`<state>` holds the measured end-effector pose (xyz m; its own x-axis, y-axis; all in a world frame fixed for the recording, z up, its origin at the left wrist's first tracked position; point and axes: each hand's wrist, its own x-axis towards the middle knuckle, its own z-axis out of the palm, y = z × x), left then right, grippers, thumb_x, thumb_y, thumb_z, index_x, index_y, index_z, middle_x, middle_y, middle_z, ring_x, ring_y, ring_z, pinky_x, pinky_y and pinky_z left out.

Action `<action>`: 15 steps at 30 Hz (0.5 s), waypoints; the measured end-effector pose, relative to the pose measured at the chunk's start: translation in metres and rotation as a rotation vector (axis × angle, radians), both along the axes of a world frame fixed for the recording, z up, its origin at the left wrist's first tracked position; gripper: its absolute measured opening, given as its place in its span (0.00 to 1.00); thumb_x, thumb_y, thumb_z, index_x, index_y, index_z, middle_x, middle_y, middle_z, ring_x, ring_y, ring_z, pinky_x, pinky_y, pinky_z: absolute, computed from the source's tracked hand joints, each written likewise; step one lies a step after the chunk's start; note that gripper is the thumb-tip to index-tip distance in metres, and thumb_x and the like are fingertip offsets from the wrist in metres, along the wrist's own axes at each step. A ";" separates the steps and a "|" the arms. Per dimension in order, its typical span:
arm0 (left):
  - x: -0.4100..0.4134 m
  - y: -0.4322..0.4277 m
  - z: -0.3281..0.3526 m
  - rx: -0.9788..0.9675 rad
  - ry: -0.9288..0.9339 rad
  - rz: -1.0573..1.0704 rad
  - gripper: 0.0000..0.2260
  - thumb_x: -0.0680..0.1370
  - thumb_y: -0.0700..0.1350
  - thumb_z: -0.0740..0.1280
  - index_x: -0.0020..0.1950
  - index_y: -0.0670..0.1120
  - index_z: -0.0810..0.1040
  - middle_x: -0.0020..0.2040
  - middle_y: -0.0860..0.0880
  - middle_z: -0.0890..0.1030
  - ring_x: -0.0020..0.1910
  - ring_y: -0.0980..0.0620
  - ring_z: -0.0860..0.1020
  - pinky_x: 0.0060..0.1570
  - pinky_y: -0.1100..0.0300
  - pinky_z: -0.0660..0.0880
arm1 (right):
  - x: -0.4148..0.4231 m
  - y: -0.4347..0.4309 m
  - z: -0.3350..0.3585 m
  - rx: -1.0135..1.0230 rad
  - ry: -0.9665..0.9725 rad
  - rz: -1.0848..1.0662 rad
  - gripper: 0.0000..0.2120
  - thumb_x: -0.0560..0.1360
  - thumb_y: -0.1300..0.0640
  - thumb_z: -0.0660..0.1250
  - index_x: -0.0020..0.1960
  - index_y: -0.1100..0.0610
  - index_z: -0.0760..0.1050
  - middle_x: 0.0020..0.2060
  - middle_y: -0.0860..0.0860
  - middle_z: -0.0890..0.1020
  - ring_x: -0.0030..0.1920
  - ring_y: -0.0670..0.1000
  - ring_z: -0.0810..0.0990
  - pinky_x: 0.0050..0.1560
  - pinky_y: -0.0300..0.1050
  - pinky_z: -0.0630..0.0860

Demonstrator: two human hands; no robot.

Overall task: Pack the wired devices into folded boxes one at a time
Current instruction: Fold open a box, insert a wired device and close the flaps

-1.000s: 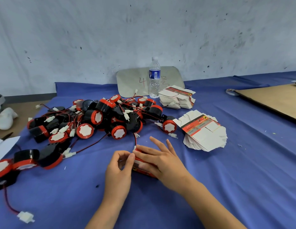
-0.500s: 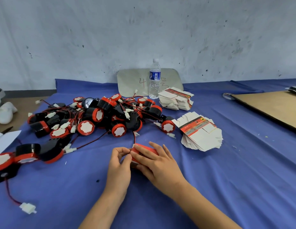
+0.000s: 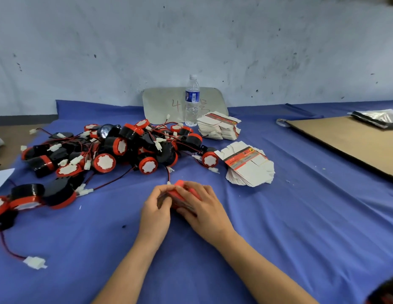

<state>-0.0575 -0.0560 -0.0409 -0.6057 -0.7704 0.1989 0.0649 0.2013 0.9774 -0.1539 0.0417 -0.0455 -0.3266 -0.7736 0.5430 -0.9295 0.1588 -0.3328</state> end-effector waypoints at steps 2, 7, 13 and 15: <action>0.002 0.003 0.001 -0.116 -0.030 -0.062 0.16 0.80 0.33 0.62 0.56 0.54 0.78 0.57 0.57 0.80 0.57 0.63 0.77 0.57 0.67 0.74 | -0.002 0.006 0.003 -0.155 -0.215 -0.029 0.16 0.75 0.54 0.70 0.61 0.56 0.79 0.58 0.50 0.78 0.56 0.49 0.78 0.56 0.42 0.74; 0.012 0.014 0.006 -0.139 -0.039 -0.223 0.24 0.68 0.56 0.77 0.61 0.58 0.73 0.58 0.61 0.78 0.57 0.61 0.78 0.50 0.67 0.75 | -0.013 0.019 0.013 -0.291 -0.967 0.059 0.17 0.73 0.50 0.63 0.33 0.62 0.69 0.29 0.55 0.68 0.31 0.48 0.67 0.34 0.46 0.64; 0.006 0.021 0.003 -0.217 -0.107 -0.128 0.26 0.63 0.46 0.82 0.53 0.56 0.70 0.46 0.57 0.82 0.44 0.64 0.80 0.38 0.71 0.74 | -0.007 0.016 0.013 -0.381 -1.162 0.095 0.18 0.74 0.44 0.67 0.38 0.58 0.75 0.34 0.50 0.80 0.37 0.47 0.79 0.38 0.40 0.74; 0.004 0.025 0.003 -0.205 -0.081 -0.124 0.25 0.62 0.51 0.80 0.52 0.54 0.70 0.44 0.57 0.82 0.43 0.63 0.80 0.37 0.71 0.74 | 0.002 0.013 0.011 -0.433 -1.030 0.058 0.17 0.72 0.40 0.63 0.35 0.53 0.71 0.30 0.45 0.76 0.34 0.43 0.75 0.36 0.38 0.72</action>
<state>-0.0538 -0.0308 -0.0379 -0.7138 -0.6375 0.2900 0.0243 0.3914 0.9199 -0.1523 0.0548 -0.0346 -0.7451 -0.6135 0.2617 -0.1808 -0.1920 -0.9646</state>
